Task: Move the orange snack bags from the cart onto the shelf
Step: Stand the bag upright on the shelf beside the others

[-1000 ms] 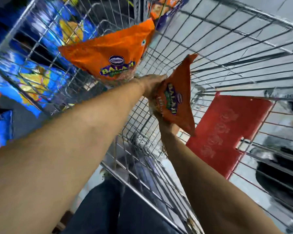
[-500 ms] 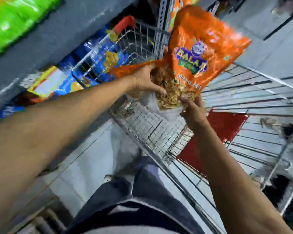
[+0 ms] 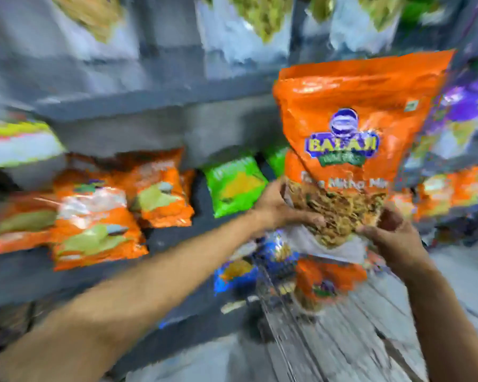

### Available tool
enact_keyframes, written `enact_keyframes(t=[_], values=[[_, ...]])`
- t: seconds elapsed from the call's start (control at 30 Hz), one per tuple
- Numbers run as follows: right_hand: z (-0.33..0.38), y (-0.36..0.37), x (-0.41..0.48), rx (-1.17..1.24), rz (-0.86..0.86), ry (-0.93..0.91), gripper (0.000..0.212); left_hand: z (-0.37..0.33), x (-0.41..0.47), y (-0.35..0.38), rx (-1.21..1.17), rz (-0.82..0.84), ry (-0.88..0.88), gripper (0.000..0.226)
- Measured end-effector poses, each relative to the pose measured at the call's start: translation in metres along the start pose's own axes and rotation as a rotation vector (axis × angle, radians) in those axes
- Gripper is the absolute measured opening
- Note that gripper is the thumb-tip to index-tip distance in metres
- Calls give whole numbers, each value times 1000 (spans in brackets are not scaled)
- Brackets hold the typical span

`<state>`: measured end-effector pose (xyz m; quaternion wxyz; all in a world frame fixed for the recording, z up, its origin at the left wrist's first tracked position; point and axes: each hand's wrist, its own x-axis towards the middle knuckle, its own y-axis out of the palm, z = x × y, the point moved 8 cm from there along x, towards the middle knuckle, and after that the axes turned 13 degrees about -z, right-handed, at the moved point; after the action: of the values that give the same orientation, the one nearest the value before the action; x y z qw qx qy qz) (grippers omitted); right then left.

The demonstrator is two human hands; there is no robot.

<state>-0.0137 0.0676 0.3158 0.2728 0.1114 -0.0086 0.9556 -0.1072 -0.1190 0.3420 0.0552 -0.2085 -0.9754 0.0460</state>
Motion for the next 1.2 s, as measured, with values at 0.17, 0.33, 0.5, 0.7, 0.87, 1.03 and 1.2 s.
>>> enact_keyframes(t=[0.17,0.33,0.5,0.7,0.87,1.03,1.2], values=[[91,81,13,86,208,-164,55,-77,-15,-82,-79,-163,218,60],[160,145,30,230,266,-305,58,-149,-33,-145,-252,-274,397,53],[221,215,48,335,279,-348,46,-205,-33,-213,-262,-396,521,63],[269,307,84,355,369,-323,44,-241,-1,-297,-320,-487,512,37],[239,361,118,271,410,-199,38,-219,39,-336,-218,-583,400,36],[221,380,148,220,483,-120,32,-213,72,-352,-216,-511,323,59],[220,382,153,266,494,-176,32,-211,77,-356,-181,-524,311,57]])
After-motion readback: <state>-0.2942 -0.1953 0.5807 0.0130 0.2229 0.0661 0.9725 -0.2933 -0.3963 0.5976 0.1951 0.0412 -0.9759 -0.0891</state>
